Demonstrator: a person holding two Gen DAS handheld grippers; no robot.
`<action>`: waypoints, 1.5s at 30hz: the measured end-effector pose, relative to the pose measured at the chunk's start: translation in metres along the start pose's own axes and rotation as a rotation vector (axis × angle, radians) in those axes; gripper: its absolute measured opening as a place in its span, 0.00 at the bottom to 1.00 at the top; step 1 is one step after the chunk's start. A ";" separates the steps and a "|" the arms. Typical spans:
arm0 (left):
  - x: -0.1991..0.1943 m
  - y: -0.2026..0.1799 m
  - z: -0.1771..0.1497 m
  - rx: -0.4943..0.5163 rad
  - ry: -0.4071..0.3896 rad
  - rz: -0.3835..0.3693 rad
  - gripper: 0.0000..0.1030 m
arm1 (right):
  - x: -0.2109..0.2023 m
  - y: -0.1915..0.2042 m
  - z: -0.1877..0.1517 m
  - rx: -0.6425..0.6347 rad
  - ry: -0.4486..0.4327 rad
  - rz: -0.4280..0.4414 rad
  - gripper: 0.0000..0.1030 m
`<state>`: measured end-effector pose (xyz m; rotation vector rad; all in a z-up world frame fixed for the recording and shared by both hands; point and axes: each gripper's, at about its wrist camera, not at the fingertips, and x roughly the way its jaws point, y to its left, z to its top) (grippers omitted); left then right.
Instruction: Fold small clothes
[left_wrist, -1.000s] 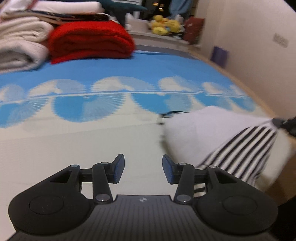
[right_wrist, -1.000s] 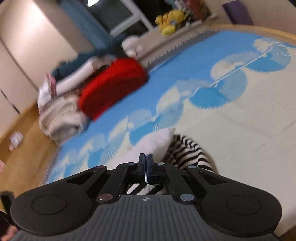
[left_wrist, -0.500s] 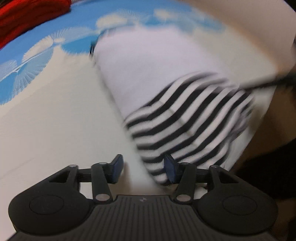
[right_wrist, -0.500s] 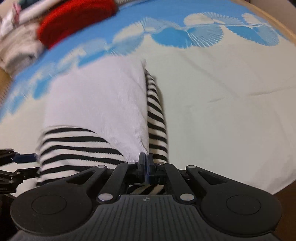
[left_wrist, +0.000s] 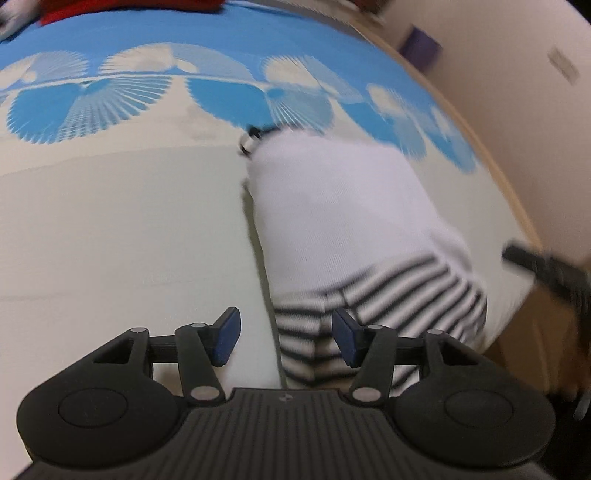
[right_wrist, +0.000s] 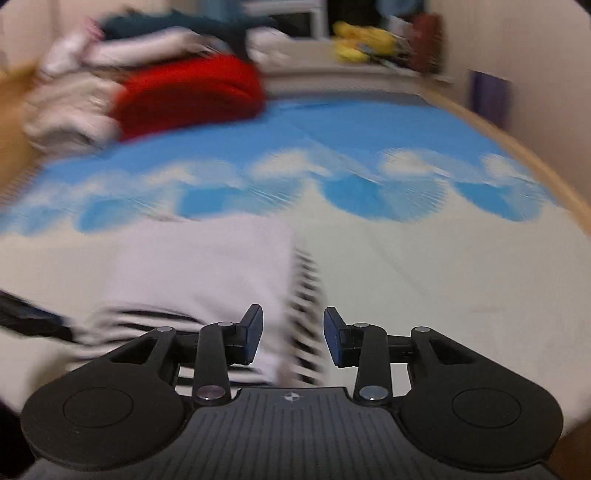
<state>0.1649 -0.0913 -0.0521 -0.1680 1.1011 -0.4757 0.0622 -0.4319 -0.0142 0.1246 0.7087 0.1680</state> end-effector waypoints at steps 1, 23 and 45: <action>0.000 0.001 0.005 -0.026 -0.010 -0.011 0.65 | 0.003 0.006 -0.001 -0.028 0.012 0.030 0.36; 0.116 0.048 0.081 -0.428 0.002 -0.240 0.74 | 0.080 0.011 -0.027 -0.088 0.456 -0.114 0.57; -0.051 0.128 0.130 -0.271 -0.314 0.027 0.37 | 0.123 0.092 0.010 -0.031 0.413 0.084 0.00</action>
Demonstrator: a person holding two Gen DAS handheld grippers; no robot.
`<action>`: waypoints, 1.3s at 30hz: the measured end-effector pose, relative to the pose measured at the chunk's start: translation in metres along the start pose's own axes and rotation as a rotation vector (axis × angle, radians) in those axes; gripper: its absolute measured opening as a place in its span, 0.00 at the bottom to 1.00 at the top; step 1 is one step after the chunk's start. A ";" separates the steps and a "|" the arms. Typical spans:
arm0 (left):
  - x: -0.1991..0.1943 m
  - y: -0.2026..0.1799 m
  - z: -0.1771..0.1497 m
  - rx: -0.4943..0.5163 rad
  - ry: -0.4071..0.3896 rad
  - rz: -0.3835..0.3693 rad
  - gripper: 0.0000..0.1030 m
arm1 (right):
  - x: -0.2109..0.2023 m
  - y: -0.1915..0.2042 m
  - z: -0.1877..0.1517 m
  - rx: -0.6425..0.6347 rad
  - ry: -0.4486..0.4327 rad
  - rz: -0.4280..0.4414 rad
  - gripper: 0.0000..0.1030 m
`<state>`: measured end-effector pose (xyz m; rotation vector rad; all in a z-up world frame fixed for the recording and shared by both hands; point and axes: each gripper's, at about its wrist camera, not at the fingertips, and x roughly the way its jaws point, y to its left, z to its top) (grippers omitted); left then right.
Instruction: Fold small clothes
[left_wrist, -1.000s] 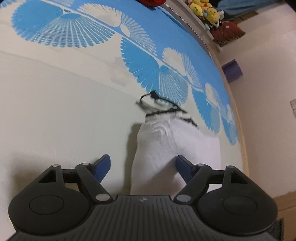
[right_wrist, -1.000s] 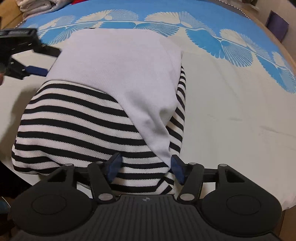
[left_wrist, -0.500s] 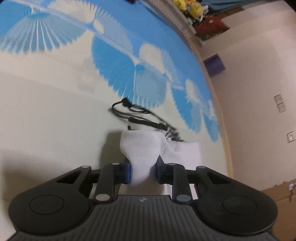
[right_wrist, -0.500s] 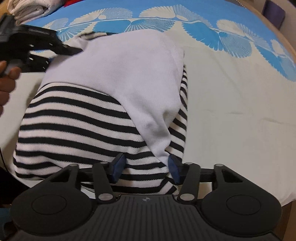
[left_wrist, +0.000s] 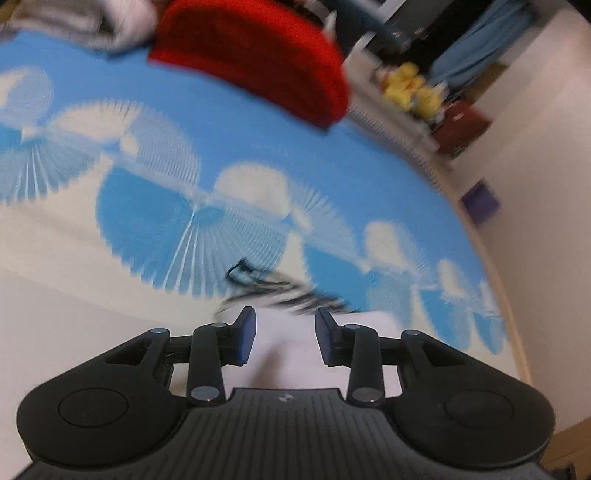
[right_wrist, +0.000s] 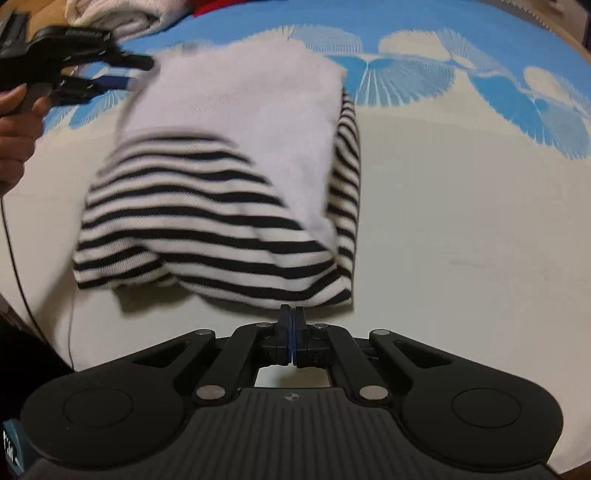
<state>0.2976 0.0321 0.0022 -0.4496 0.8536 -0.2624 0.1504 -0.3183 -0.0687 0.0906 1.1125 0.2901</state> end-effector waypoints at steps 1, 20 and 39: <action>-0.017 -0.006 0.001 0.033 -0.013 -0.020 0.40 | -0.005 -0.004 0.002 0.024 -0.027 0.001 0.00; -0.042 -0.035 -0.118 0.250 0.188 0.039 0.45 | 0.001 -0.018 0.028 0.237 -0.180 0.133 0.05; -0.032 -0.026 -0.123 0.395 0.257 0.080 0.30 | -0.030 -0.019 0.016 0.117 -0.209 -0.055 0.19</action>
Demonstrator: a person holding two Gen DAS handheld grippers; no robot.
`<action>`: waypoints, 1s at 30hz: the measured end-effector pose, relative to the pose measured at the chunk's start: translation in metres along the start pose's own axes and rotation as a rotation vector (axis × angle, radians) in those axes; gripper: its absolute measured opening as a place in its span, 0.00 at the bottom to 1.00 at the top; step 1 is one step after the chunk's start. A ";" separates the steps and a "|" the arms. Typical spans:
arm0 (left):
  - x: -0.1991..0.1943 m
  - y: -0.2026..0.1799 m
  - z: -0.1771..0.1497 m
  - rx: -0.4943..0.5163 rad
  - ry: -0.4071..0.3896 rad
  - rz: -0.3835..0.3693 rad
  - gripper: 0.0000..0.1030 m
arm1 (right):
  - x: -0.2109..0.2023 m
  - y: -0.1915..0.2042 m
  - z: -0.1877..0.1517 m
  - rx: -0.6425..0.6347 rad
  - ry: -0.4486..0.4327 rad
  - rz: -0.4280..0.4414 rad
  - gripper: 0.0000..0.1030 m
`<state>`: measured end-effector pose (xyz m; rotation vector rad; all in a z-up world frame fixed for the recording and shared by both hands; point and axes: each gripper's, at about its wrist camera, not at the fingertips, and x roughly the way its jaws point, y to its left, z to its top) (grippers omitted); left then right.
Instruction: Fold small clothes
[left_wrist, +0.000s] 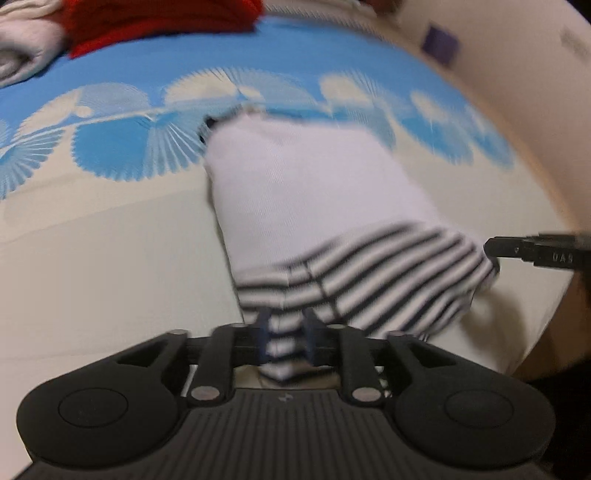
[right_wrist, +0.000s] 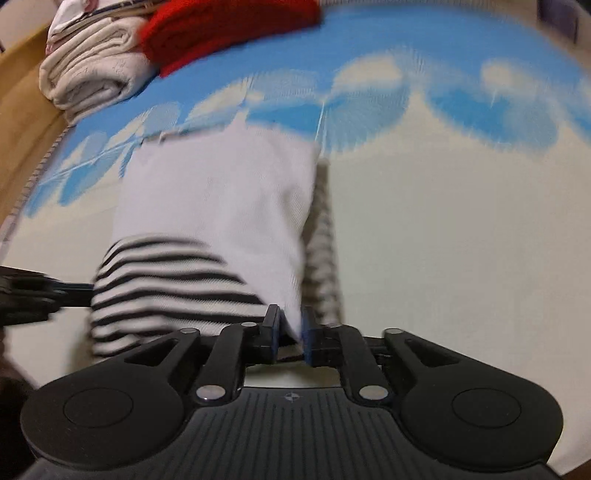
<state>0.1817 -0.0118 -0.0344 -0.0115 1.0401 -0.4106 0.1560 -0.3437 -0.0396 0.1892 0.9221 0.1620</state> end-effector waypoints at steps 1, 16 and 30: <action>-0.004 0.002 0.002 -0.023 -0.025 -0.018 0.35 | -0.005 0.000 0.004 -0.006 -0.058 -0.003 0.22; 0.006 0.004 0.028 -0.128 -0.046 -0.043 0.53 | 0.044 0.022 -0.006 -0.242 0.143 0.015 0.52; 0.074 0.056 0.042 -0.505 0.064 -0.153 0.65 | 0.069 -0.013 -0.011 -0.002 0.263 0.047 0.55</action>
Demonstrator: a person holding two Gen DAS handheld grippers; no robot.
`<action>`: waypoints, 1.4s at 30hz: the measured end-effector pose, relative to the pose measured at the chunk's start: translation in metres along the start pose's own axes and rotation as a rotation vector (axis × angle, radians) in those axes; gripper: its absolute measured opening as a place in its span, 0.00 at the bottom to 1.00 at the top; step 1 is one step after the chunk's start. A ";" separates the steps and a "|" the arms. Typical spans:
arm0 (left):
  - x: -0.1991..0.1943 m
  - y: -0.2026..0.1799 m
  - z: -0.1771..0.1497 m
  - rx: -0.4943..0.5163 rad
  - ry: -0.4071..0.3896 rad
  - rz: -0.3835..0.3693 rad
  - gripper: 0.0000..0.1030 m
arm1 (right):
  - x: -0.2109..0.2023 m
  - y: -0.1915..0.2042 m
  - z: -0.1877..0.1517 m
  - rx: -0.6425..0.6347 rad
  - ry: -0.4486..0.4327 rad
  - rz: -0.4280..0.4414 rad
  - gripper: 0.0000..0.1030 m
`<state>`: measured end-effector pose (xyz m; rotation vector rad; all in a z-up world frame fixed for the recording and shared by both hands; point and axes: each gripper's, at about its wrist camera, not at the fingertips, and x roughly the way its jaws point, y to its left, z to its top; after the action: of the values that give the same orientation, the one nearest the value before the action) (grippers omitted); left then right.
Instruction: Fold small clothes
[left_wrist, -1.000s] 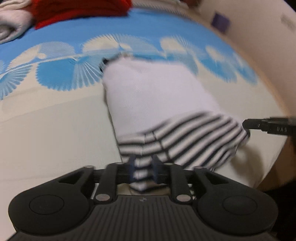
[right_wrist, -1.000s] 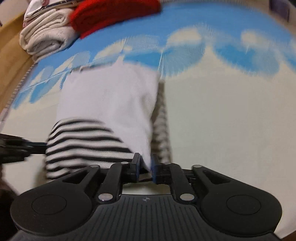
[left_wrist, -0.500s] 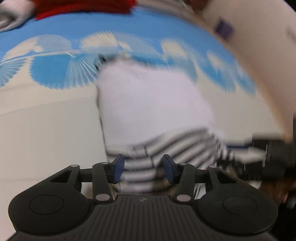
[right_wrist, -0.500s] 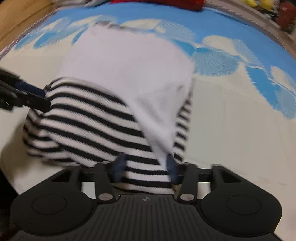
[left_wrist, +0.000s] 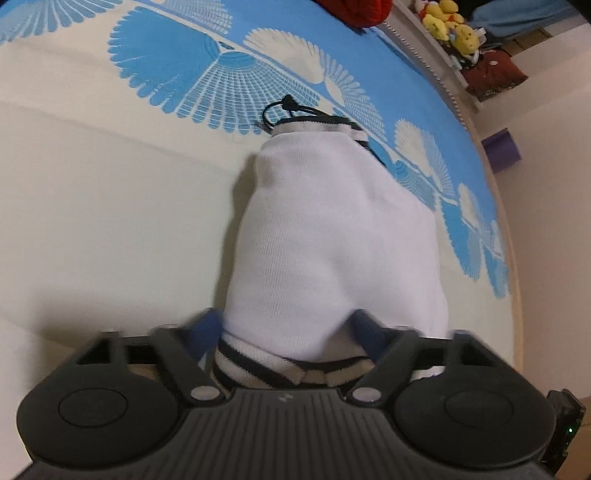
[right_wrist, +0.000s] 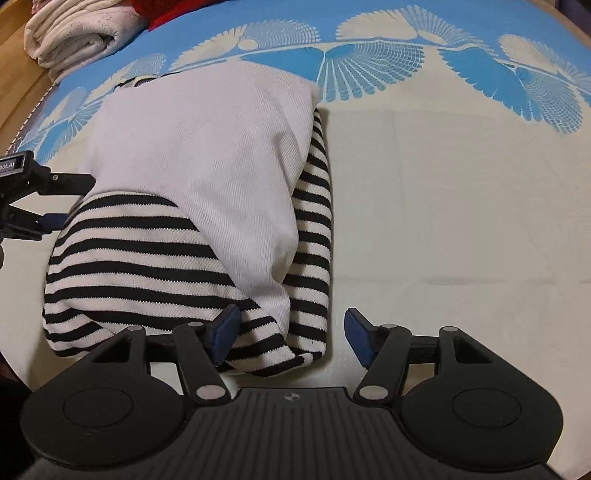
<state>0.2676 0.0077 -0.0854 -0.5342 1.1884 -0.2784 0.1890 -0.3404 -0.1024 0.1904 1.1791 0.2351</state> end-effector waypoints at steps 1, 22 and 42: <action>0.002 -0.001 0.001 0.022 -0.006 0.004 0.51 | 0.000 0.003 0.003 0.016 0.004 0.031 0.37; -0.038 -0.011 -0.023 0.361 -0.052 0.200 0.78 | -0.014 0.025 0.005 0.019 -0.035 0.157 0.05; -0.060 -0.011 -0.032 0.351 -0.081 0.168 0.40 | -0.018 0.020 0.002 0.011 -0.041 0.079 0.04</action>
<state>0.2170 0.0190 -0.0406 -0.1375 1.0685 -0.3104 0.1826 -0.3266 -0.0804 0.2513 1.1340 0.2930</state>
